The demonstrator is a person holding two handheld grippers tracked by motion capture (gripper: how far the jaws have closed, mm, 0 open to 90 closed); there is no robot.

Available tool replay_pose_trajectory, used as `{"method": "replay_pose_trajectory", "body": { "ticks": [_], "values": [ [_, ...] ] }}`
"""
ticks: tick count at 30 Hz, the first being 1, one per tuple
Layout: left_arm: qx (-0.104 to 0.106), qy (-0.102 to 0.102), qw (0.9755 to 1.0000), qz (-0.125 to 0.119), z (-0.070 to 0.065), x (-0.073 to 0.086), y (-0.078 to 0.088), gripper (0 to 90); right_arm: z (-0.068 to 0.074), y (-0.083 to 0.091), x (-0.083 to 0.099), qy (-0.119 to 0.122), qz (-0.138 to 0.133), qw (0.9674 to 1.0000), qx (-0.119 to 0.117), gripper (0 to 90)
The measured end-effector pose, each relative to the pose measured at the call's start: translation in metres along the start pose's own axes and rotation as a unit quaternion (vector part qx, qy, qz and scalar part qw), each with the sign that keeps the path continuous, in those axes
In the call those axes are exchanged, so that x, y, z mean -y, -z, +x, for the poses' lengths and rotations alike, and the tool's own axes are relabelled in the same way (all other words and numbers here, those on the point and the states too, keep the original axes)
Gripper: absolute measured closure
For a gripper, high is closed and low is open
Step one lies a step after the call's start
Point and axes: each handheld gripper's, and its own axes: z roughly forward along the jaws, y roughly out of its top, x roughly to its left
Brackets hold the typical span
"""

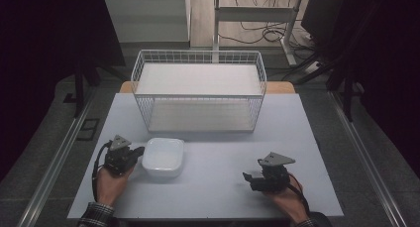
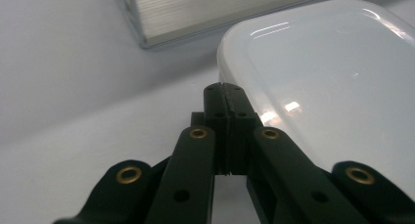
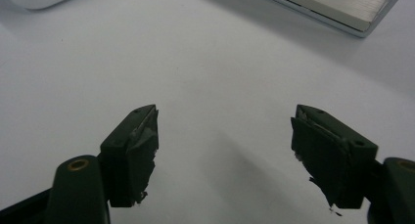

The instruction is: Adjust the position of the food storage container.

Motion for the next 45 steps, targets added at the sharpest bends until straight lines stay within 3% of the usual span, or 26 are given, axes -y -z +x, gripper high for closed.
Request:
{"method": "replay_pose_trajectory", "body": {
  "ticks": [11, 24, 26, 28, 34, 41, 45],
  "values": [
    [0.026, -0.028, 0.9993, 0.007, -0.028, -0.005, -0.005, 90.0, 0.001, 0.003, -0.003, 0.002, 0.002, 1.0000, 0.004, 36.0],
    [0.054, -0.046, 0.9974, 0.010, -0.054, -0.006, -0.009, 90.0, 0.003, 0.004, -0.009, -0.004, -0.001, 0.9998, -0.017, 45.2],
    [0.058, -0.050, 0.9970, 0.012, -0.059, -0.006, -0.010, 90.0, 0.006, 0.001, -0.012, 0.000, 0.001, 0.9995, -0.032, 49.8],
    [0.060, -0.052, 0.9968, 0.014, -0.060, -0.006, -0.011, 90.0, 0.007, 0.000, -0.013, 0.001, 0.003, 0.9994, -0.035, 51.4],
    [0.072, -0.064, 0.9951, 0.020, -0.071, -0.007, -0.015, 90.0, 0.018, -0.008, -0.026, 0.020, 0.000, 0.9986, -0.049, 67.9],
    [0.081, -0.066, 0.9943, 0.021, -0.077, -0.009, -0.019, 90.0, 0.023, -0.020, -0.043, 0.021, -0.007, 0.9974, -0.069, 83.7],
    [0.087, -0.068, 0.9937, 0.020, -0.082, -0.011, -0.023, 90.0, 0.027, -0.028, -0.054, 0.033, -0.004, 0.9966, -0.075, 86.5]
  ]
}}
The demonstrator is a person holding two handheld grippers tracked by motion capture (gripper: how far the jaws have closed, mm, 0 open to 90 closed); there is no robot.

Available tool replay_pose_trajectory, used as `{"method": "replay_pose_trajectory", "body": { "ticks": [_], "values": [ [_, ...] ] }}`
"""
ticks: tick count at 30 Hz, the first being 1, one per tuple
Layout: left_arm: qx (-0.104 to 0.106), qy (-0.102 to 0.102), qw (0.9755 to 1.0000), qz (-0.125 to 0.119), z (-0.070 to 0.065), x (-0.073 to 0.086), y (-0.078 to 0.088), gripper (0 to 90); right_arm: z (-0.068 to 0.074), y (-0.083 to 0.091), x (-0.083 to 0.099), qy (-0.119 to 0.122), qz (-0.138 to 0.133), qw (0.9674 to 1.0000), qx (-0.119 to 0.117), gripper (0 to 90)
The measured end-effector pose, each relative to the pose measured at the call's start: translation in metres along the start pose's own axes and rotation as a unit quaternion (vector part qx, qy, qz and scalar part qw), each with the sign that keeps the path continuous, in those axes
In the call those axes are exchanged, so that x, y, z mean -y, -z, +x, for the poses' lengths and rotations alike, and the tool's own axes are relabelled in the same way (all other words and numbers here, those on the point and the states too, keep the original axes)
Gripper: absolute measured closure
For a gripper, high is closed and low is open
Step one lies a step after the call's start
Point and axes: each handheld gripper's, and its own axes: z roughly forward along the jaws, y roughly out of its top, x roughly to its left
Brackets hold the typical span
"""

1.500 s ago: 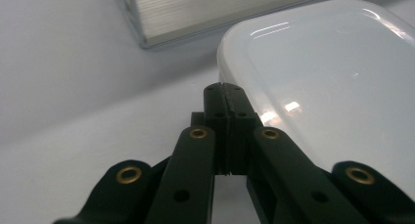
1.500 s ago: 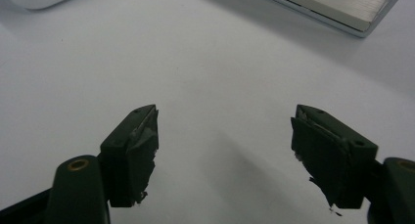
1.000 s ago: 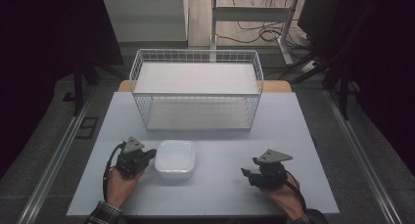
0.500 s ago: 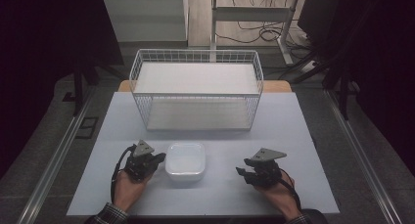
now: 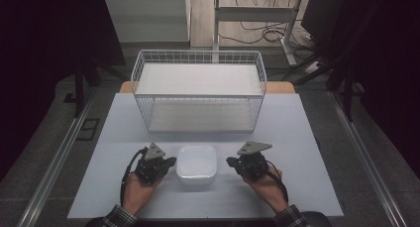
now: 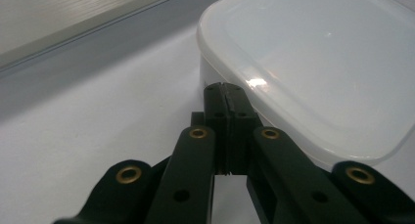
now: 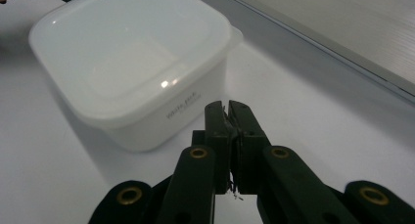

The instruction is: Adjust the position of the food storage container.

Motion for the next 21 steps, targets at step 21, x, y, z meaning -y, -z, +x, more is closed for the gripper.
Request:
{"method": "replay_pose_trajectory", "body": {
  "ticks": [21],
  "values": [
    [0.014, -0.022, 0.9996, -0.009, -0.018, -0.009, -0.011, 89.8, 0.003, 0.004, 0.010, 0.003, 0.020, 0.9996, 0.017, 85.9]
  ]
}}
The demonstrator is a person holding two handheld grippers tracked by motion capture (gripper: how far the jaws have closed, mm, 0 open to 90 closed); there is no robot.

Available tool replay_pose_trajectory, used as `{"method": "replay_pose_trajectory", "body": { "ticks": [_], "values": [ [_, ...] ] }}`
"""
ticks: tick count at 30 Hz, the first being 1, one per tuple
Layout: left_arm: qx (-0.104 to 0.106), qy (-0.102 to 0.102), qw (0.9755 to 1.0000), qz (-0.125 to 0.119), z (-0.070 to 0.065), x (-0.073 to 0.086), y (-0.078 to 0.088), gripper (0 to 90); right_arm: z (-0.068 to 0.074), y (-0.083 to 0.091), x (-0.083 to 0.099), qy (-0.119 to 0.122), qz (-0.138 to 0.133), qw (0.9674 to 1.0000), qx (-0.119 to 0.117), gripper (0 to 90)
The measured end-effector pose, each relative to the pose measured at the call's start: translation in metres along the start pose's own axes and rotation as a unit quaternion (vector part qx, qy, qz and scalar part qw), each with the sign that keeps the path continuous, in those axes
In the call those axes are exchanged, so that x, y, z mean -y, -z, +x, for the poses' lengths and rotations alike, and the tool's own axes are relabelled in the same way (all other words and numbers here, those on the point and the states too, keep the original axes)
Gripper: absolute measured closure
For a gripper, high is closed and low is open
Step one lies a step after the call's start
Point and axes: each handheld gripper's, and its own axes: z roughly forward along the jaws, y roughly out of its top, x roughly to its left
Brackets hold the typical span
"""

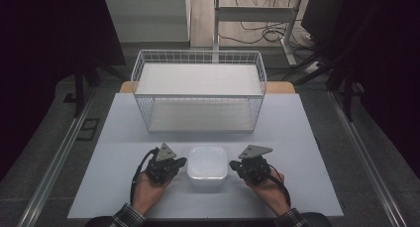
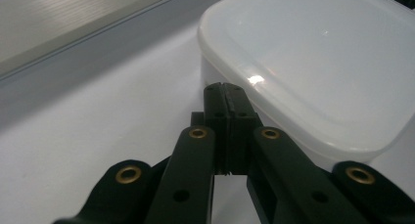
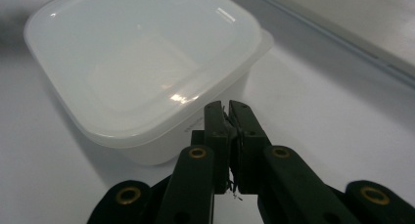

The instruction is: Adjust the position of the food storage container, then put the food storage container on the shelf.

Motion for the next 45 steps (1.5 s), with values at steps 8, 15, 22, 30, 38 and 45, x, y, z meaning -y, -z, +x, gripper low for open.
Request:
{"method": "replay_pose_trajectory", "body": {
  "ticks": [8, 15, 22, 30, 38, 45],
  "values": [
    [0.001, 0.010, 0.9999, -0.011, 0.004, 0.010, 0.015, 59.5, -0.005, 0.013, 0.009, -0.001, -0.018, 0.9996, 0.021, 69.0],
    [0.015, 0.004, 0.9999, -0.006, 0.006, 0.023, 0.017, 31.2, -0.011, 0.015, 0.017, -0.017, -0.021, 0.9994, 0.023, 39.9],
    [0.016, 0.004, 0.9998, -0.012, 0.012, 0.026, 0.018, 8.1, -0.016, 0.011, 0.021, -0.029, -0.025, 0.9990, 0.023, 15.5],
    [0.021, -0.028, 0.9993, -0.017, 0.012, 0.024, 0.016, 7.5, -0.017, 0.011, 0.021, -0.018, -0.033, 0.9989, 0.029, 7.6],
    [0.017, -0.032, 0.9986, -0.038, 0.012, 0.013, 0.024, 7.5, -0.022, 0.018, 0.013, -0.024, -0.054, 0.9982, 0.006, 6.7],
    [0.046, -0.016, 0.9978, -0.046, 0.008, -0.008, 0.024, 7.2, -0.017, 0.022, 0.003, -0.019, -0.060, 0.9980, 0.002, 4.8]
  ]
}}
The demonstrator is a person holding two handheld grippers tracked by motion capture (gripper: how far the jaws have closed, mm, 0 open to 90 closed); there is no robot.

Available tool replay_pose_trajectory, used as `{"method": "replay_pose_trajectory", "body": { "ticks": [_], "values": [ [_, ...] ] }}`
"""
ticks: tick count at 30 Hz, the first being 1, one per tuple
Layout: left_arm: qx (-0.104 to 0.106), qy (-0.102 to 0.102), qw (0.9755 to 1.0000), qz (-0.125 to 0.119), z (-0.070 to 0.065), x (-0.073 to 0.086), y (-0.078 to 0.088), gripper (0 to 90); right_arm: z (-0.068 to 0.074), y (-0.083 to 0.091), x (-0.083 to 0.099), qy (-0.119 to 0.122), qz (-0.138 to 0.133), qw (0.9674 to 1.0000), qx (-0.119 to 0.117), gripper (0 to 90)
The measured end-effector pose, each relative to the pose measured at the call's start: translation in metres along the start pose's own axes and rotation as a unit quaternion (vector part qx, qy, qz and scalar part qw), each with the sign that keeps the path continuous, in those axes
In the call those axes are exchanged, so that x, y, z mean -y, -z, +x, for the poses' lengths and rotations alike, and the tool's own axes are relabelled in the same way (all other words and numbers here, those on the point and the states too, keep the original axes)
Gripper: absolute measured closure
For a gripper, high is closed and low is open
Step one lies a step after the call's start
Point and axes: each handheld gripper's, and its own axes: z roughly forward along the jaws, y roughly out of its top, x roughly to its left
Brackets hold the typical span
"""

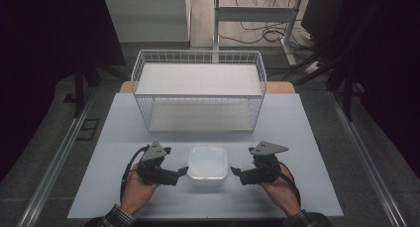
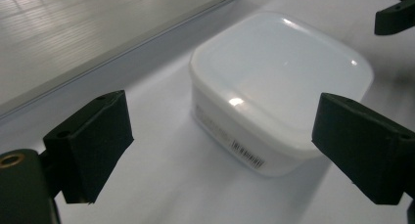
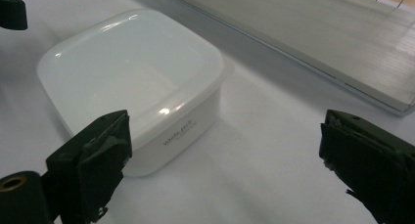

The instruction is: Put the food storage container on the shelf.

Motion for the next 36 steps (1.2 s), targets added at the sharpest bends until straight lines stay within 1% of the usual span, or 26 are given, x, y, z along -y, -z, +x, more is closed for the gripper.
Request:
{"method": "replay_pose_trajectory", "body": {
  "ticks": [3, 4, 5, 6, 9, 10, 13, 14, 16, 18, 19, 20, 21, 23, 24, 25, 26, 27, 28, 29, 30, 31, 33, 34, 35, 36],
  "values": [
    [0.007, -0.001, 1.0000, 0.004, -0.002, -0.005, -0.003, 4.7, 0.005, -0.001, -0.003, 0.004, 0.001, 1.0000, 0.005, 3.8],
    [0.022, -0.003, 0.9997, 0.014, -0.004, -0.009, -0.009, 1.3, 0.009, -0.003, -0.006, 0.012, 0.006, 0.9998, 0.012, 2.1],
    [0.022, -0.003, 0.9997, 0.014, -0.004, -0.009, -0.009, 1.8, 0.009, -0.003, -0.006, 0.012, 0.006, 0.9998, 0.012, 2.1],
    [0.031, -0.007, 0.9993, 0.018, -0.007, -0.011, -0.015, 2.4, 0.012, -0.005, -0.009, 0.016, 0.010, 0.9998, 0.010, 1.2],
    [0.038, -0.010, 0.9989, 0.025, -0.010, -0.012, -0.022, 1.2, 0.014, -0.007, -0.011, 0.014, 0.011, 0.9998, 0.007, 0.7],
    [0.041, -0.015, 0.9985, 0.032, -0.011, -0.014, -0.027, 1.2, 0.015, -0.010, -0.013, 0.008, 0.014, 0.9999, 0.003, 0.4],
    [0.045, -0.012, 0.9984, 0.034, -0.010, -0.017, -0.031, 1.9, 0.017, -0.014, -0.015, 0.001, 0.020, 0.9998, 0.002, 0.1],
    [0.046, -0.006, 0.9984, 0.033, -0.008, -0.018, -0.034, 2.4, 0.019, -0.018, -0.017, -0.002, 0.024, 0.9997, -0.006, 0.0],
    [0.047, -0.005, 0.9983, 0.034, -0.007, -0.018, -0.035, 2.7, 0.020, -0.020, -0.018, -0.007, 0.027, 0.9996, -0.009, 0.7],
    [0.045, -0.002, 0.9983, 0.038, -0.005, -0.017, -0.038, 3.0, 0.022, -0.026, -0.021, -0.010, 0.036, 0.9991, -0.021, 2.1],
    [0.046, 0.002, 0.9982, 0.039, -0.004, -0.016, -0.039, 3.0, 0.022, -0.026, -0.021, -0.010, 0.036, 0.9991, -0.021, 2.1],
    [0.051, 0.006, 0.9978, 0.043, -0.001, -0.013, -0.041, 2.8, 0.023, -0.031, -0.022, -0.013, 0.042, 0.9986, -0.029, 3.5],
    [0.051, 0.006, 0.9978, 0.043, -0.001, -0.013, -0.041, 2.7, 0.023, -0.031, -0.022, -0.013, 0.042, 0.9986, -0.029, 3.5],
    [0.058, 0.014, 0.9967, 0.055, 0.000, -0.009, -0.045, 2.5, 0.023, -0.037, -0.020, -0.016, 0.051, 0.9977, -0.042, 4.1],
    [0.071, 0.029, 0.9956, 0.053, 0.002, -0.007, -0.046, 2.1, 0.022, -0.041, -0.018, -0.018, 0.059, 0.9967, -0.052, 5.3],
    [0.071, 0.029, 0.9956, 0.053, 0.002, -0.007, -0.046, 2.3, 0.022, -0.041, -0.017, -0.024, 0.059, 0.9963, -0.058, 6.4],
    [0.080, 0.032, 0.9948, 0.054, 0.003, -0.006, -0.047, 3.5, 0.020, -0.042, -0.017, -0.033, 0.061, 0.9953, -0.068, 7.6],
    [0.088, 0.033, 0.9941, 0.054, 0.003, -0.006, -0.046, 3.5, 0.020, -0.042, -0.017, -0.033, 0.061, 0.9953, -0.068, 7.6],
    [0.108, 0.036, 0.9920, 0.055, 0.002, -0.004, -0.046, 7.1, 0.018, -0.042, -0.016, -0.038, 0.066, 0.9935, -0.084, 10.5],
    [0.108, 0.036, 0.9920, 0.055, 0.002, -0.004, -0.046, 9.4, 0.018, -0.042, -0.016, -0.038, 0.066, 0.9935, -0.084, 10.5],
    [0.112, 0.037, 0.9915, 0.054, -0.001, -0.003, -0.045, 10.8, 0.018, -0.041, -0.016, -0.047, 0.074, 0.9908, -0.103, 14.8],
    [0.111, 0.035, 0.9918, 0.053, -0.002, -0.002, -0.043, 11.6, 0.018, -0.041, -0.015, -0.048, 0.075, 0.9900, -0.109, 14.4],
    [0.109, 0.033, 0.9921, 0.052, -0.004, -0.001, -0.040, 17.7, 0.020, -0.040, -0.014, -0.049, 0.081, 0.9898, -0.107, 14.2],
    [0.109, 0.037, 0.9922, 0.047, -0.004, 0.001, -0.033, 23.0, 0.022, -0.039, -0.014, -0.052, 0.082, 0.9900, -0.102, 16.0],
    [0.109, 0.037, 0.9922, 0.047, -0.004, 0.001, -0.033, 28.5, 0.023, -0.036, -0.014, -0.055, 0.084, 0.9899, -0.100, 20.0],
    [0.107, 0.041, 0.9925, 0.042, -0.004, 0.003, -0.028, 34.8, 0.023, -0.033, -0.014, -0.069, 0.088, 0.9886, -0.100, 26.2]
  ]
}}
